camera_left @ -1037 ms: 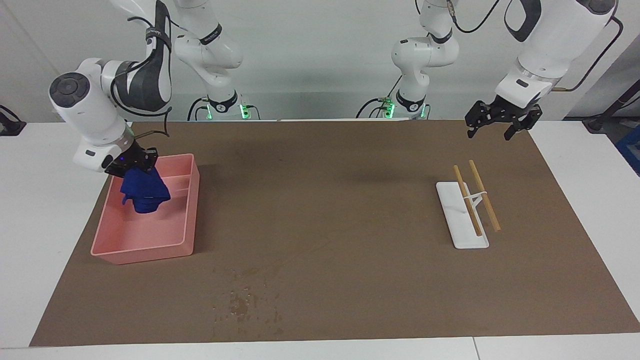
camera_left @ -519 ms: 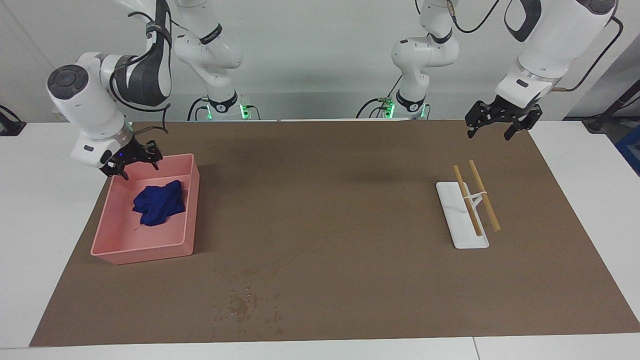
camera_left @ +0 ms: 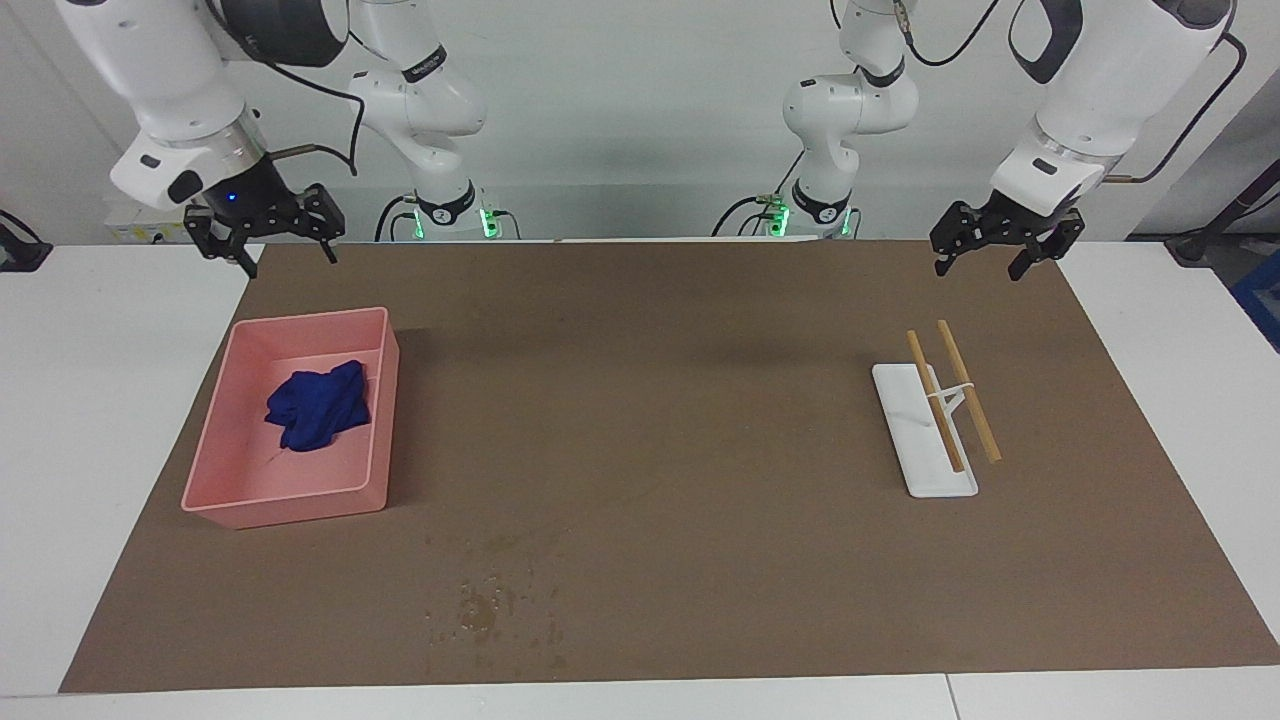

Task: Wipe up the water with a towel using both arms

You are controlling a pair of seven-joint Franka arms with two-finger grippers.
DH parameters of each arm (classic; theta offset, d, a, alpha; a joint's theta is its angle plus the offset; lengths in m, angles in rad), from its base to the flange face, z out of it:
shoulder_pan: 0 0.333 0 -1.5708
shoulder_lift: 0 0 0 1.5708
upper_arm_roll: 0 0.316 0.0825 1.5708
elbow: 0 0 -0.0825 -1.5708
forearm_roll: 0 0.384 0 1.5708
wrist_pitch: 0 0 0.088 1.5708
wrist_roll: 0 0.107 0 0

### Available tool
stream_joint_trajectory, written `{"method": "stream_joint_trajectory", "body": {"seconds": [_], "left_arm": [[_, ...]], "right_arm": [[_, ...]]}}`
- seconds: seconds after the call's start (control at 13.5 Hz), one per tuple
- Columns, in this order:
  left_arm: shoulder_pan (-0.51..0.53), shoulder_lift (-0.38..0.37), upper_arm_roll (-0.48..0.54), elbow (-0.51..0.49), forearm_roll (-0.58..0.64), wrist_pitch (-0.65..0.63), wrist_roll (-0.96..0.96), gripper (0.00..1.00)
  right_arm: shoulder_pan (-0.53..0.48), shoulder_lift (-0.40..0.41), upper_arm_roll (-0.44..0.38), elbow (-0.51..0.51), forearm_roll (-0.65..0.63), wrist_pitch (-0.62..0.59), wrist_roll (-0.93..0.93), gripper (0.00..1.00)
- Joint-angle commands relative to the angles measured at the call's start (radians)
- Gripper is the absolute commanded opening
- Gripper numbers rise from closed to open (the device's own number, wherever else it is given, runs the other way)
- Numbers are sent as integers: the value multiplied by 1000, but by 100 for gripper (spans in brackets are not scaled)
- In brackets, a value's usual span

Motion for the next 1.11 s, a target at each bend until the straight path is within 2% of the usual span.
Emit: {"method": "stream_joint_trajectory", "body": {"seconds": [0.0,1.04], "left_arm": [[-7,-29,7,-36,2,24,-9,100],[-7,-28,7,-36,2,24,-9,100]], "right_arm": [[41,21,20,34,11,-31,172,100],[35,44,22,52,41,-14,294,100]]}}
